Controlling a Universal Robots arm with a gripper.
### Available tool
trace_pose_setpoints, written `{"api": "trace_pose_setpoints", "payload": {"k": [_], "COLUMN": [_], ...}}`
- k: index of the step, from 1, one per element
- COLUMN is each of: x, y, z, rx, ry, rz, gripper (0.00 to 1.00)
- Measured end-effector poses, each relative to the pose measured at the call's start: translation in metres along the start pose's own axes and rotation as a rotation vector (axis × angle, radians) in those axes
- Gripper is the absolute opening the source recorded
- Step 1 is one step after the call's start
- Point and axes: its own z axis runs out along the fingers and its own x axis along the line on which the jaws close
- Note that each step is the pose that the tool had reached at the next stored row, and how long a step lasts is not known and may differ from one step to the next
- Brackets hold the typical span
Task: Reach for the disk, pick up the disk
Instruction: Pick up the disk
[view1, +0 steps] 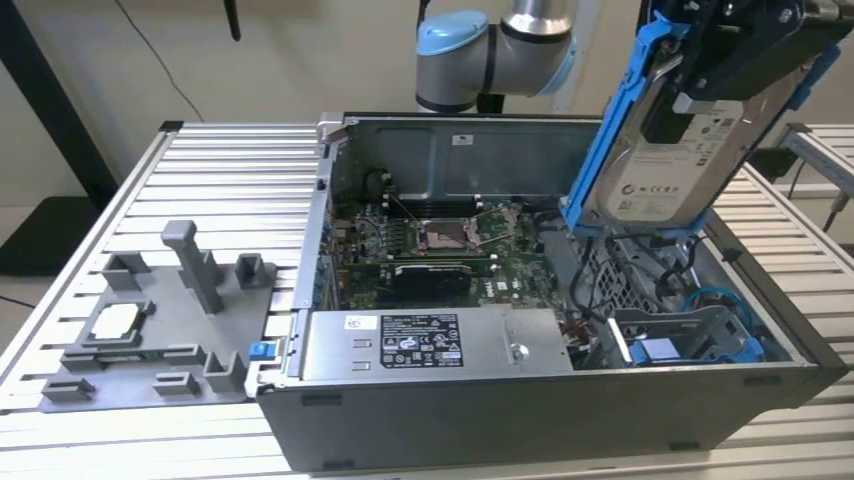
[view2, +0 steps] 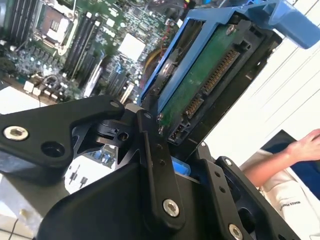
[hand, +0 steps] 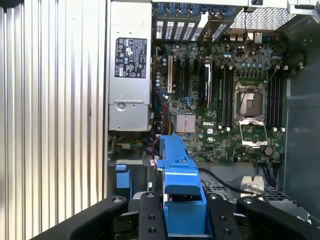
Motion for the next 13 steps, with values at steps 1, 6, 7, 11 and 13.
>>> {"api": "trace_pose_setpoints", "payload": {"k": [1,6,7,11,13], "x": [0.0042,0.024,0.0279,0.0424,0.0489], "y": [0.0,-0.0001,-0.0001,-0.0002,-0.0001], "z": [-0.0002,-0.0012,-0.0015,-0.0022,-0.0026], "rx": [0.0,0.0,0.0,0.0,-0.0001], "ry": [-0.0014,-0.0068,-0.0076,-0.0108,-0.0117], "rz": [0.0,0.0,0.0,0.0,0.0], "gripper": [0.0,0.0,0.0,0.0,0.0]}}
